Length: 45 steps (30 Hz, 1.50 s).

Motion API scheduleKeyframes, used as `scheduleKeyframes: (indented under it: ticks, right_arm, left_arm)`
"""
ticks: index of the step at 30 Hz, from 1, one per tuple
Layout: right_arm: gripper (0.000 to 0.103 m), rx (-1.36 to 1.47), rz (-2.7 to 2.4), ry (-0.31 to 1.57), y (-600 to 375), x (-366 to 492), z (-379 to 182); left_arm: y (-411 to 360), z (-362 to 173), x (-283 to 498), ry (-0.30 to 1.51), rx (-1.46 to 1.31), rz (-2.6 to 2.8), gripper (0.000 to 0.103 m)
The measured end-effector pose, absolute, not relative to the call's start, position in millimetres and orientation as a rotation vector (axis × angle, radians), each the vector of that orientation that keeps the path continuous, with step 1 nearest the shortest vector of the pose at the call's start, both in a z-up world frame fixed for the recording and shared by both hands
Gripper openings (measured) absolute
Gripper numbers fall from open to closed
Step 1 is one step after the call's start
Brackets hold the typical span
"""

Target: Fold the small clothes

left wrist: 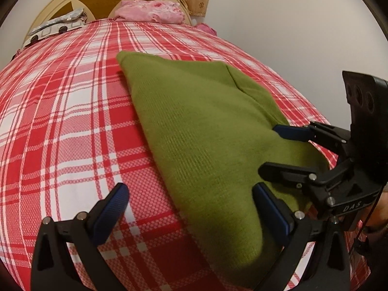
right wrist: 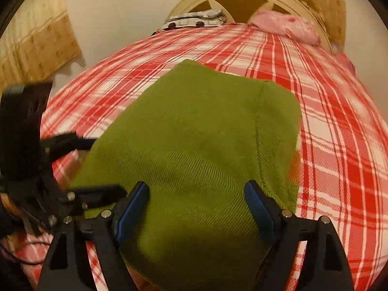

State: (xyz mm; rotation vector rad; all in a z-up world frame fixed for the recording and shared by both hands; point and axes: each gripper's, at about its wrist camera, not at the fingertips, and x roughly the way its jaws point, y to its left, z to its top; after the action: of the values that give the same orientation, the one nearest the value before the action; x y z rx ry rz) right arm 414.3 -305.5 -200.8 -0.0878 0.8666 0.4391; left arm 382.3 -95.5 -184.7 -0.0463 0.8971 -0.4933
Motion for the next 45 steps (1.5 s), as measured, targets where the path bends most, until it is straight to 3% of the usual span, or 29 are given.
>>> scheduleKeyframes:
  ticks: [4,11,23,27,31,33,35,36,45]
  right_arm:
    - [0.083,-0.042,0.465,0.848,-311.3,414.2,-197.7]
    - [0.083,0.283,0.447,0.748,-367.9,431.8,-161.9]
    - [0.083,0.471,0.421,0.962,-401.0,514.4,-215.0]
    - [0.083,0.548,0.457,0.955,-410.2,523.9,-225.3]
    - [0.083,0.564,0.564,0.978,-390.6,523.5,-227.6]
    - [0.083,0.534,0.564,0.995,-381.0,524.9,-226.0]
    - [0.056,0.578,0.572,0.994,-379.7,525.1,-223.7]
    - [0.04,0.606,0.576,0.978,-380.0,522.4,-221.6]
    - [0.039,0.553,0.642,0.937,-346.2,489.3,-190.8]
  left_arm:
    - [-95.2,-184.5,381.9,0.897,-0.054,-0.496,0.103]
    - [-99.0,-182.5,390.4,0.918,-0.058,-0.512,0.103]
    - [-102.2,-183.6,405.0,0.953,-0.135,-0.546,0.103]
    - [-102.9,-183.0,407.6,0.95,-0.162,-0.568,0.103]
    - [-105.1,-181.3,407.0,0.941,-0.177,-0.588,0.081]
    - [-102.4,-179.3,406.7,0.94,-0.187,-0.579,0.061]
    - [-94.3,-172.8,403.1,0.928,-0.218,-0.568,0.042]
    - [-92.0,-169.1,399.9,0.925,-0.225,-0.568,0.04]
    - [-67.6,-121.4,342.5,0.809,-0.15,-0.536,0.034]
